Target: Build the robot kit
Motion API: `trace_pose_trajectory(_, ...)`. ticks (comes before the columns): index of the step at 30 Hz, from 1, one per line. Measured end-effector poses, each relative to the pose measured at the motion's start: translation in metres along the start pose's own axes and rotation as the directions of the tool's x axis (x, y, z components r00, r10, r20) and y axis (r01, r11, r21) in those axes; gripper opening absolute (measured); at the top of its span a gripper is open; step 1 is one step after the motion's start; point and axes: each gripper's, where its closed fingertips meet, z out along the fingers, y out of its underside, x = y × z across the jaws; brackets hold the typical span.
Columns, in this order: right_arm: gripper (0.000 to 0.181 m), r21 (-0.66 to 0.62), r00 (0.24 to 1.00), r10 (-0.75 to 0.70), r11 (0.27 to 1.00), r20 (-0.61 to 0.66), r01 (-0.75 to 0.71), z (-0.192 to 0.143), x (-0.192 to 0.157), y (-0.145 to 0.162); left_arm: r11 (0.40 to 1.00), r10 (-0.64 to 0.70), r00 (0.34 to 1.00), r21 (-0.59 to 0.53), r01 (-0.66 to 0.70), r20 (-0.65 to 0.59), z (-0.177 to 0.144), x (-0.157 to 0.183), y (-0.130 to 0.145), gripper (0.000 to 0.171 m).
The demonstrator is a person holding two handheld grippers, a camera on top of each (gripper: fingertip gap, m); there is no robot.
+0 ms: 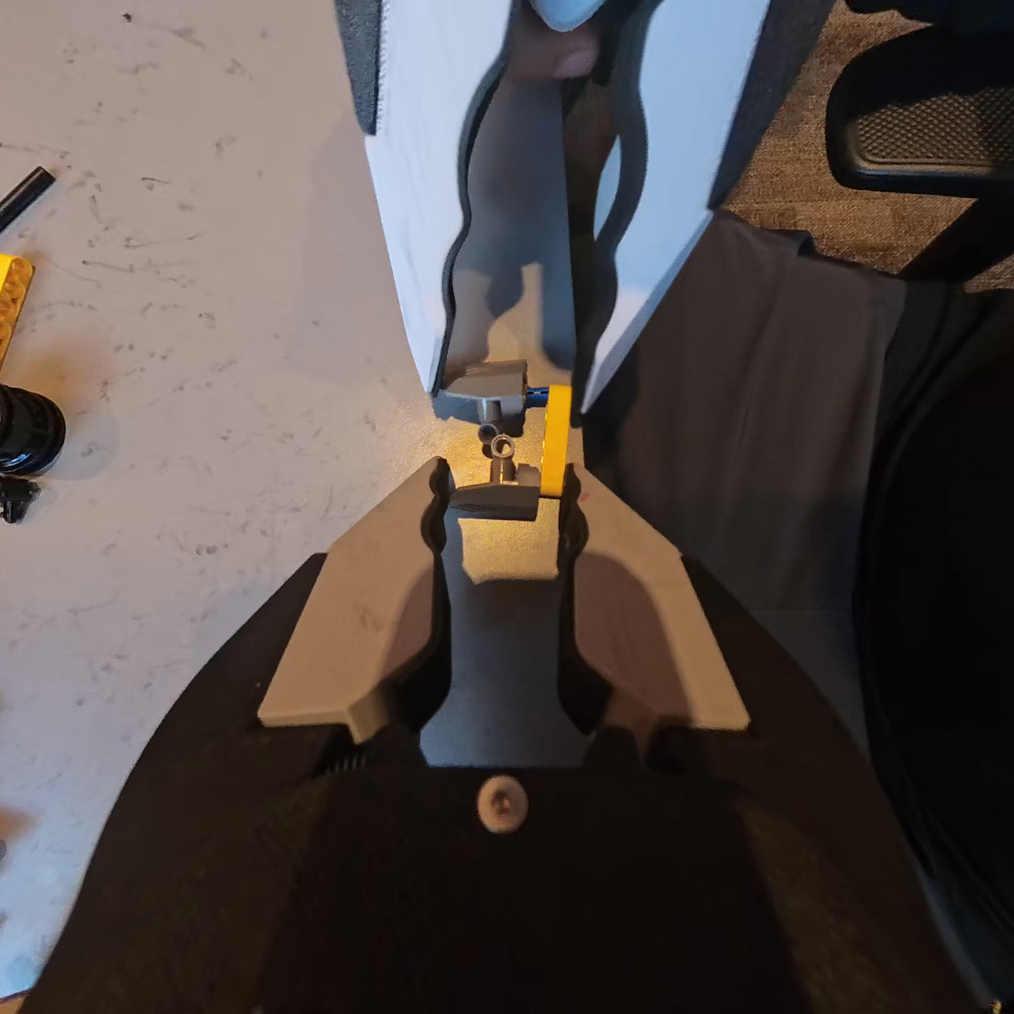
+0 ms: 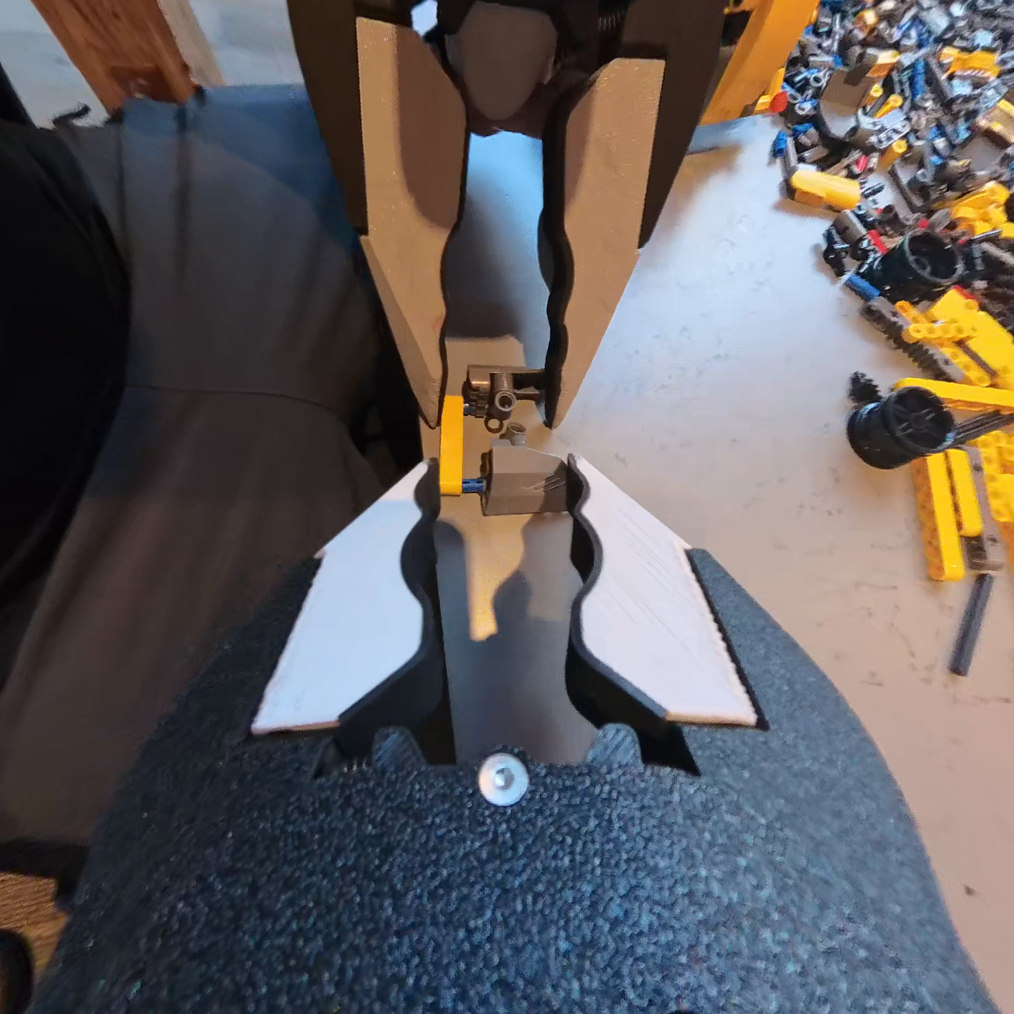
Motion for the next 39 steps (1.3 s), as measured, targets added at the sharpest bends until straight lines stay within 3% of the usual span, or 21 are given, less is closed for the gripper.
trace_pose_trajectory(11, 0.044, 0.01, 0.958, -0.169, 0.984, -0.233, 0.176, -0.0062, 0.0016, 0.0034, 0.999, -0.003, 1.0, 0.041, 0.003, 0.003, 0.0003, -0.0002, -0.0015, 0.04)
trace_pose_trajectory(24, 0.043, 0.009, 0.961, -0.123, 0.992, -0.249, 0.129, -0.0047, 0.0004, 0.0045, 0.999, -0.034, 0.999, 0.04, 0.033, 0.021, 0.0, 0.0002, -0.0012, 0.041)
trace_pose_trajectory(30, 0.041, 0.015, 0.94, -0.172, 0.983, -0.294, 0.184, -0.0061, -0.0007, 0.0028, 0.997, -0.048, 0.998, 0.065, 0.046, 0.029, -0.0003, 0.0012, -0.0013, 0.041)
trace_pose_trajectory(31, 0.025, 0.021, 0.931, -0.199, 0.976, -0.307, 0.216, -0.0077, -0.0013, -0.0001, 0.996, -0.052, 0.998, 0.068, 0.05, 0.036, -0.0004, 0.0001, -0.0015, 0.04)
trace_pose_trajectory(32, 0.023, 0.026, 0.921, -0.217, 0.971, -0.322, 0.238, -0.0092, -0.001, -0.0017, 0.996, -0.057, 0.998, 0.072, 0.055, 0.024, -0.0009, 0.0006, -0.0016, 0.039)
trace_pose_trajectory(37, 0.028, 0.037, 0.968, -0.142, 0.988, -0.207, 0.153, -0.0068, 0.0005, 0.0001, 0.995, -0.04, 0.999, 0.09, 0.041, -0.003, 0.0003, 0.0012, -0.003, 0.039)
trace_pose_trajectory(39, 0.032, 0.019, 0.962, -0.18, 0.982, -0.203, 0.188, -0.0056, -0.0002, 0.0013, 0.998, -0.013, 1.0, 0.069, 0.012, 0.01, 0.0003, 0.0001, -0.0025, 0.039)
